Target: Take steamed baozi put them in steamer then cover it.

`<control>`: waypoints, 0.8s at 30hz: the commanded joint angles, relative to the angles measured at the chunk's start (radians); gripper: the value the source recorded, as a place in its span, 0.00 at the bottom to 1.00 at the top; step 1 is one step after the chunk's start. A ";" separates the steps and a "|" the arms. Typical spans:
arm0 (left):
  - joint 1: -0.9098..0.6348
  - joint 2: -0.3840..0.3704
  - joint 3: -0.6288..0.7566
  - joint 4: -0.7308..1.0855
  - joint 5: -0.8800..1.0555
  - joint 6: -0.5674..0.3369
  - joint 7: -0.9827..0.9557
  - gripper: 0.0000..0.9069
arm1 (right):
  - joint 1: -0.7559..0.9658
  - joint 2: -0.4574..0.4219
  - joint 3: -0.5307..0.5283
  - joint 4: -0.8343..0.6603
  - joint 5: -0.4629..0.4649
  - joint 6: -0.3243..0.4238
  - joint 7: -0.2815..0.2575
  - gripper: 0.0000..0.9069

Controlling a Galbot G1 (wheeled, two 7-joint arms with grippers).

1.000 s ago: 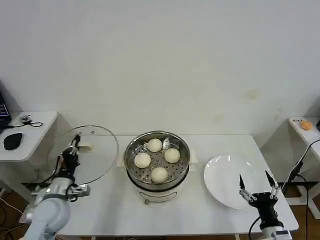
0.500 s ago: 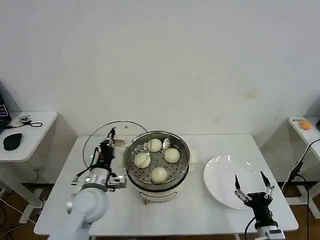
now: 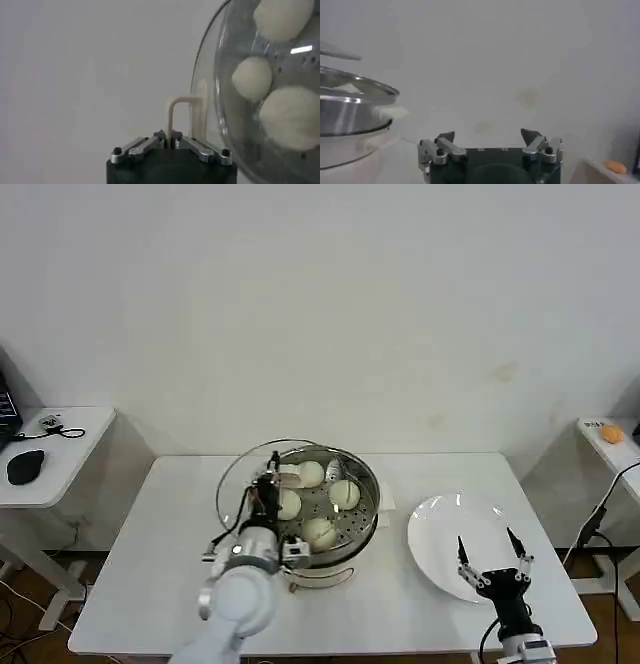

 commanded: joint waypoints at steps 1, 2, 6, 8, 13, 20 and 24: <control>-0.028 -0.107 0.057 0.049 0.093 0.014 0.037 0.00 | -0.003 0.006 -0.009 -0.009 -0.011 0.001 0.000 1.00; -0.034 -0.109 0.059 0.058 0.095 0.014 0.036 0.00 | -0.004 0.007 -0.009 -0.009 -0.011 0.002 0.000 1.00; -0.041 -0.119 0.065 0.074 0.105 0.009 0.037 0.00 | -0.004 0.010 -0.009 -0.013 -0.014 0.002 0.000 1.00; -0.042 -0.126 0.069 0.080 0.111 0.007 0.036 0.00 | -0.003 0.010 -0.012 -0.017 -0.015 0.003 0.000 1.00; -0.052 -0.137 0.072 0.109 0.127 -0.003 0.026 0.00 | -0.003 0.011 -0.016 -0.023 -0.016 0.007 0.000 1.00; -0.055 -0.141 0.058 0.138 0.136 -0.015 0.009 0.00 | -0.005 0.009 -0.013 -0.025 -0.022 0.005 0.002 1.00; -0.057 -0.145 0.050 0.156 0.139 -0.020 0.001 0.00 | -0.006 0.008 -0.018 -0.028 -0.021 0.008 0.002 1.00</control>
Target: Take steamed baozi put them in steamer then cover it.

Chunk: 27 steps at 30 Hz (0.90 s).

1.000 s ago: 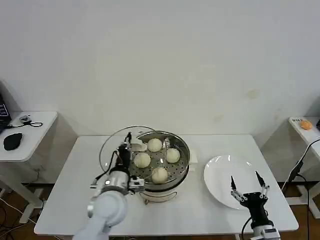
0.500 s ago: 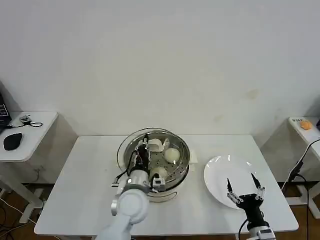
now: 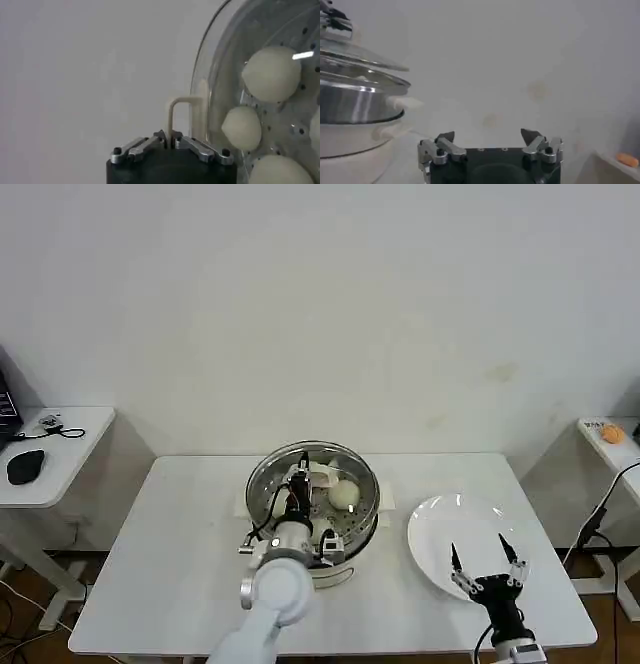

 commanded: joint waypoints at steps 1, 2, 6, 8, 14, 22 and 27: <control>-0.007 -0.019 -0.002 0.042 0.021 -0.004 -0.011 0.00 | -0.001 0.000 -0.007 -0.004 -0.002 0.001 0.000 1.00; -0.007 -0.020 -0.002 0.044 0.022 -0.005 -0.012 0.00 | -0.001 0.000 -0.008 -0.004 -0.002 0.002 0.000 1.00; -0.004 -0.027 -0.003 0.054 0.027 -0.008 -0.019 0.00 | -0.001 0.000 -0.011 -0.006 -0.002 0.003 0.000 1.00; -0.001 -0.028 -0.003 0.057 0.030 -0.011 -0.019 0.00 | -0.001 -0.002 -0.010 -0.008 -0.002 0.004 -0.001 1.00; 0.004 -0.033 -0.005 0.063 0.034 -0.015 -0.023 0.00 | -0.001 -0.006 -0.008 -0.014 0.000 0.006 -0.001 1.00; 0.008 -0.032 -0.008 0.058 0.029 -0.019 -0.022 0.03 | -0.003 -0.005 -0.012 -0.013 -0.002 0.007 -0.002 1.00; 0.014 -0.035 -0.010 0.049 0.028 -0.019 -0.025 1.00 | -0.005 -0.003 -0.017 -0.011 -0.005 0.007 -0.002 1.00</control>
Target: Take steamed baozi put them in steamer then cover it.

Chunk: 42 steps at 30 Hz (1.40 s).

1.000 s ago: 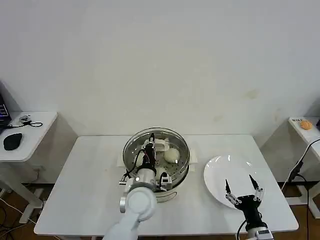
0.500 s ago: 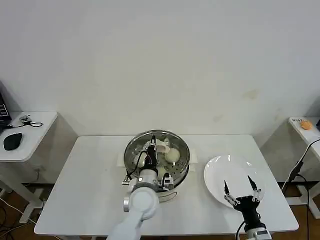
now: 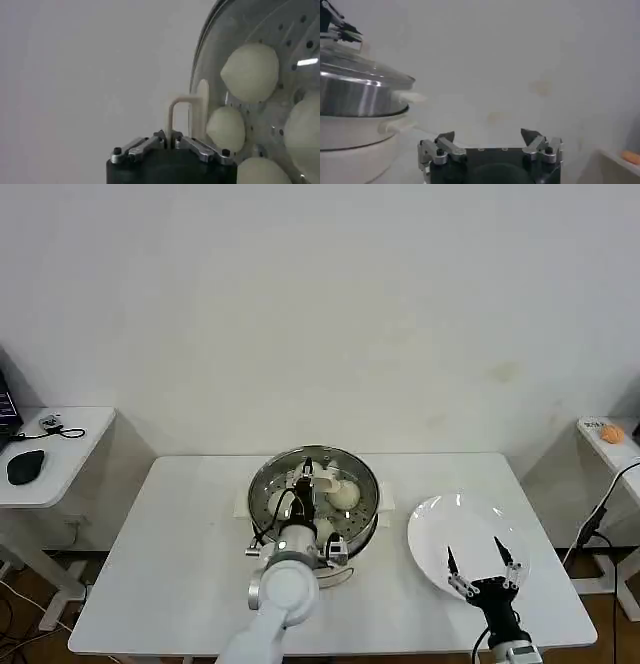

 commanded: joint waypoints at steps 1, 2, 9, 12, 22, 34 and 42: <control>0.006 -0.003 -0.001 -0.008 0.000 0.000 -0.002 1.00 | -0.002 0.002 -0.005 0.002 -0.002 0.000 0.000 1.00; 0.008 -0.002 -0.001 -0.014 -0.003 0.000 -0.002 1.00 | -0.001 0.002 -0.005 0.001 -0.002 0.000 0.000 1.00; 0.040 0.028 -0.003 -0.083 -0.022 0.001 0.000 1.00 | -0.001 0.001 -0.008 -0.001 -0.004 -0.001 0.001 1.00; 0.076 0.057 -0.001 -0.135 -0.044 -0.001 -0.003 1.00 | -0.001 0.000 -0.009 -0.003 -0.004 -0.001 0.001 1.00; 0.253 0.181 -0.037 -0.390 -0.141 -0.059 -0.053 1.00 | -0.003 -0.013 -0.017 -0.014 0.003 0.000 0.004 1.00; 0.599 0.197 -0.506 -0.477 -1.233 -0.318 -0.450 1.00 | -0.021 -0.103 -0.050 -0.030 0.134 -0.029 -0.003 1.00; 0.675 0.175 -0.715 -0.289 -1.798 -0.455 -0.496 1.00 | -0.025 -0.095 -0.085 -0.035 0.154 -0.077 0.011 1.00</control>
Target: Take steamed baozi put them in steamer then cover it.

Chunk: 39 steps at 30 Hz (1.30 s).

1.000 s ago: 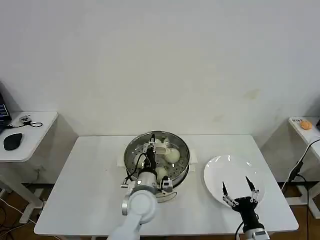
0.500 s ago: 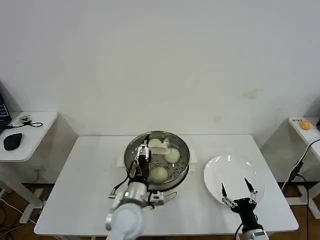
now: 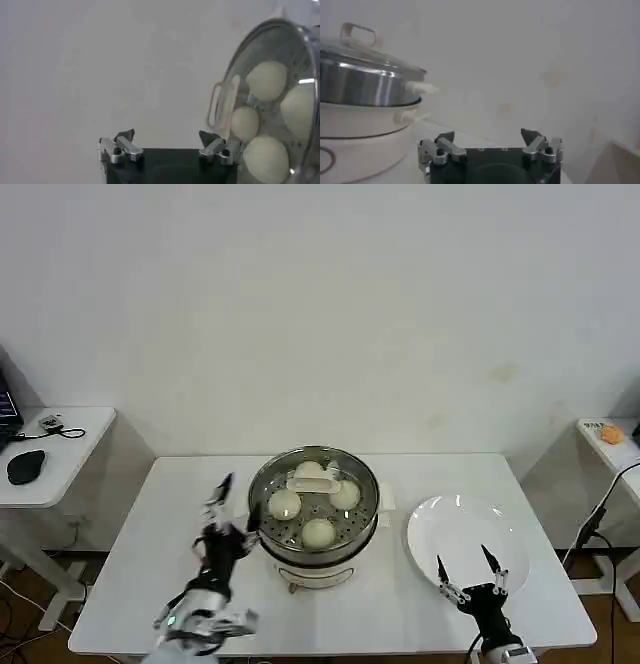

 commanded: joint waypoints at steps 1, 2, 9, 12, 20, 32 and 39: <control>0.203 -0.012 -0.370 0.117 -1.165 -0.246 -0.184 1.00 | -0.010 -0.030 -0.030 -0.009 0.062 -0.044 0.015 1.00; 0.207 -0.021 -0.370 0.127 -1.158 -0.285 -0.179 1.00 | -0.016 -0.031 -0.029 -0.007 0.059 -0.046 0.019 1.00; 0.246 -0.027 -0.324 0.152 -1.149 -0.313 -0.154 1.00 | -0.063 -0.059 -0.006 0.063 0.129 -0.134 0.014 1.00; 0.263 -0.050 -0.306 0.139 -1.141 -0.339 -0.148 1.00 | -0.089 -0.066 -0.001 0.090 0.146 -0.190 0.007 1.00; 0.288 -0.055 -0.275 0.112 -1.104 -0.324 -0.158 1.00 | -0.134 -0.082 -0.024 0.160 0.166 -0.218 0.020 1.00; 0.278 -0.036 -0.271 0.146 -1.063 -0.293 -0.136 1.00 | -0.130 -0.078 -0.053 0.180 0.157 -0.267 0.085 1.00; 0.278 -0.039 -0.269 0.140 -1.051 -0.278 -0.127 1.00 | -0.133 -0.075 -0.075 0.166 0.125 -0.253 0.089 1.00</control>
